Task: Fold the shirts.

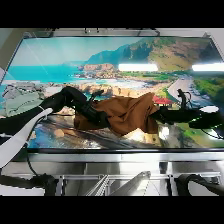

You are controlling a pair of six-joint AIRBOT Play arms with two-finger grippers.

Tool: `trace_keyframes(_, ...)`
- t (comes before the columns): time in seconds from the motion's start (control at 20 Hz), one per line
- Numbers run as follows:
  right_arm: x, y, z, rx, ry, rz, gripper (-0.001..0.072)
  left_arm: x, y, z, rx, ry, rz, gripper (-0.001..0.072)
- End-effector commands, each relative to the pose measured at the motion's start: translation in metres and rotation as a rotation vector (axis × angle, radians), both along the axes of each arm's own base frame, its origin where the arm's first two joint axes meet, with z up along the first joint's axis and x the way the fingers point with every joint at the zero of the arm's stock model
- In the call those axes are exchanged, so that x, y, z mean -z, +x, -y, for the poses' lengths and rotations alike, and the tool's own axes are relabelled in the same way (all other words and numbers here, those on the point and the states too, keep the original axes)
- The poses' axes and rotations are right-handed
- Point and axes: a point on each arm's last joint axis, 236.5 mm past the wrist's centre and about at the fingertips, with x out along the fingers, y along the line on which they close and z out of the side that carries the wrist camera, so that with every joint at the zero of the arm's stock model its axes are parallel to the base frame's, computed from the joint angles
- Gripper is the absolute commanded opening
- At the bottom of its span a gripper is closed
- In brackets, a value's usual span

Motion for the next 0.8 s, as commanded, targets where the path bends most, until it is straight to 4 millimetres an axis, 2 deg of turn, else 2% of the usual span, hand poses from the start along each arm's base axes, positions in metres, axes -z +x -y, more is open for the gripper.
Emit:
trace_keyframes(0.0, -0.066, 0.001, 0.024, 0.021, 0.03, 0.151, 0.0019, -0.086, 0.009, -0.012, 0.027, -0.087, 0.116, 0.0018)
trace_keyframes(0.15, -0.164, 0.007, 0.076, 0.129, -0.048, 0.401, 0.0019, -0.176, 0.002, -0.038, 0.016, -0.13, 0.275, 0.0018)
trace_keyframes(0.25, -0.223, 0.007, 0.117, 0.249, -0.128, 0.524, 0.0018, -0.221, -0.006, -0.054, -0.007, -0.141, 0.383, 0.0018)
trace_keyframes(0.3, -0.245, 0.004, 0.131, 0.287, -0.156, 0.562, 0.0018, -0.238, -0.009, -0.061, -0.032, -0.143, 0.426, 0.0018)
trace_keyframes(0.35, -0.267, -0.001, 0.136, 0.29, -0.17, 0.602, 0.0018, -0.255, -0.013, -0.069, -0.062, -0.145, 0.477, 0.0018)
trace_keyframes(0.4, -0.291, -0.009, 0.131, 0.262, -0.153, 0.647, 0.0018, -0.269, -0.017, -0.076, -0.093, -0.146, 0.514, 0.0018)
trace_keyframes(0.45, -0.319, -0.018, 0.114, 0.209, -0.1, 0.71, 0.0018, -0.283, -0.024, -0.083, -0.119, -0.145, 0.561, 0.0018)
trace_keyframes(0.5, -0.347, -0.028, 0.093, 0.151, -0.031, 0.785, 0.0018, -0.295, -0.033, -0.089, -0.136, -0.145, 0.611, 0.0019)
trace_keyframes(0.6, -0.399, -0.065, 0.049, 0.016, 0.138, 0.929, 0.0019, -0.319, -0.059, -0.097, -0.147, -0.144, 0.716, 0.002)
trace_keyframes(0.65, -0.413, -0.081, 0.034, -0.03, 0.18, 0.976, 0.0019, -0.33, -0.068, -0.101, -0.167, -0.142, 0.771, 0.0025)
trace_keyframes(0.7, -0.415, -0.087, 0.026, -0.042, 0.162, 0.992, 0.0019, -0.339, -0.07, -0.106, -0.191, -0.133, 0.838, 0.0025)
trace_keyframes(0.75, -0.405, -0.082, 0.025, -0.023, 0.094, 0.973, 0.0019, -0.341, -0.064, -0.113, -0.234, -0.119, 0.889, 0.0027)
